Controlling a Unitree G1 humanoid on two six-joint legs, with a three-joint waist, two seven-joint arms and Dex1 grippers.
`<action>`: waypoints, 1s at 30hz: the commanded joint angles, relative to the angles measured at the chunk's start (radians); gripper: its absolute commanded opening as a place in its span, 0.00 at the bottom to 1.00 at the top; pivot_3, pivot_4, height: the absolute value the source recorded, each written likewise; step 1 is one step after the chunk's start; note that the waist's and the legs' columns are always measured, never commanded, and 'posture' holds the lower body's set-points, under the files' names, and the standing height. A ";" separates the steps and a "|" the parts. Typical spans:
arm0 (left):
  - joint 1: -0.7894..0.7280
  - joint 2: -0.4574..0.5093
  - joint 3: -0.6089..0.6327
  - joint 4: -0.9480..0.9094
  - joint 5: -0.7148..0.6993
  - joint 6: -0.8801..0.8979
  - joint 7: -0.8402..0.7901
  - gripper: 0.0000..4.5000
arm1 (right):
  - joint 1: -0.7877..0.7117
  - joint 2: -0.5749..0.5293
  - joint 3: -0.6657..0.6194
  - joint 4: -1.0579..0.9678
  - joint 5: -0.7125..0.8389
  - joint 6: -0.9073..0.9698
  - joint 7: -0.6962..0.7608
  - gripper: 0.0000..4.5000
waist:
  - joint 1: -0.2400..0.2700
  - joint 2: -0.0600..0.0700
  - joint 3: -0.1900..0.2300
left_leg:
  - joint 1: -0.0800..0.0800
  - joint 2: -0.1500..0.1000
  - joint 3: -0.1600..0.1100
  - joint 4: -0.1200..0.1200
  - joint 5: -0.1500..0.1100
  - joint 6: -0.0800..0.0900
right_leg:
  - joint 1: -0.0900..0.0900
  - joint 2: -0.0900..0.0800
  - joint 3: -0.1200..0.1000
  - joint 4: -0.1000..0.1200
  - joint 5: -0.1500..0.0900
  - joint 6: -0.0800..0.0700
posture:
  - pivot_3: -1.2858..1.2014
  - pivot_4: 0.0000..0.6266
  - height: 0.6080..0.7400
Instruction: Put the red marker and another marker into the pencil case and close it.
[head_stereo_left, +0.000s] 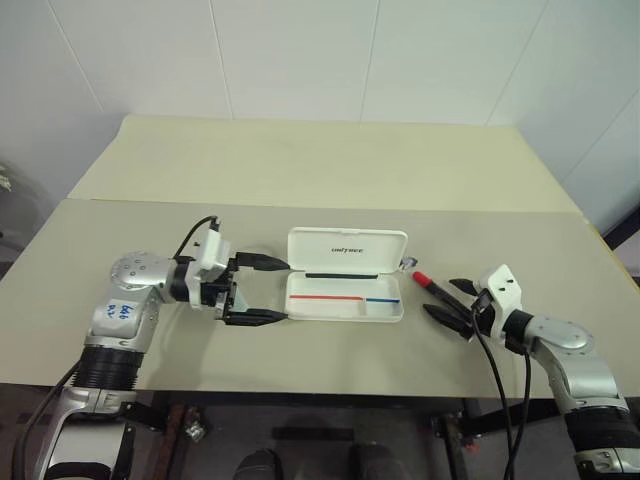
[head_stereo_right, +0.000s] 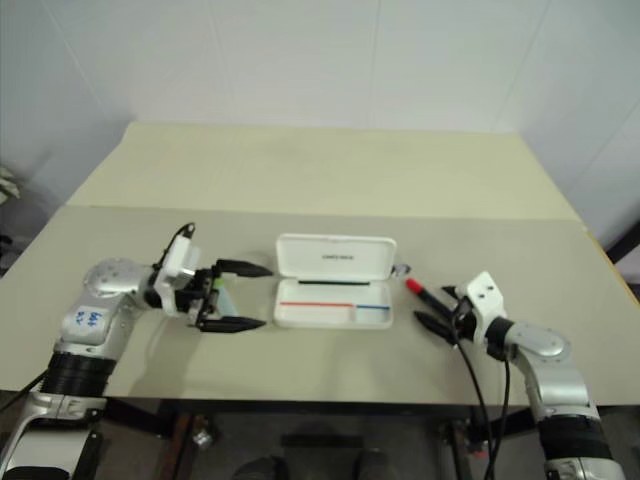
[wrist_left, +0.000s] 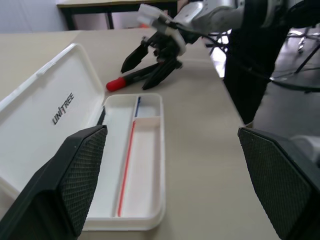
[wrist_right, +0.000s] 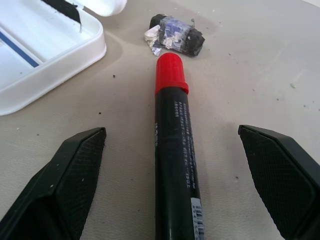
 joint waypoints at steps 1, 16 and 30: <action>0.003 0.029 0.043 0.000 -0.058 0.023 -0.041 1.00 | -0.005 0.004 -0.001 0.040 -0.008 0.061 -0.031 0.87 | -0.002 0.000 0.000 | 0.000 0.000 0.000 0.000 0.000 0.000 | 0.000 0.000 0.000 0.000 0.000 0.000 | 0.52 0.24 1.00; -0.028 0.032 0.072 0.038 -0.057 -0.008 -0.035 1.00 | -0.034 -0.004 -0.015 -0.006 0.003 0.066 -0.029 0.14 | -0.012 -0.001 -0.001 | 0.000 -0.005 -0.005 -0.001 0.001 0.004 | 0.004 -0.015 0.000 -0.006 -0.001 -0.012 | 0.52 0.24 1.00; -0.032 0.014 0.108 0.066 -0.103 -0.040 -0.073 1.00 | -0.058 -0.151 -0.073 -0.382 -0.004 0.126 -0.036 0.14 | -0.010 0.000 0.000 | -0.003 -0.004 -0.002 -0.015 0.003 0.006 | -0.005 -0.011 -0.003 -0.010 0.004 0.002 | 0.52 0.24 1.00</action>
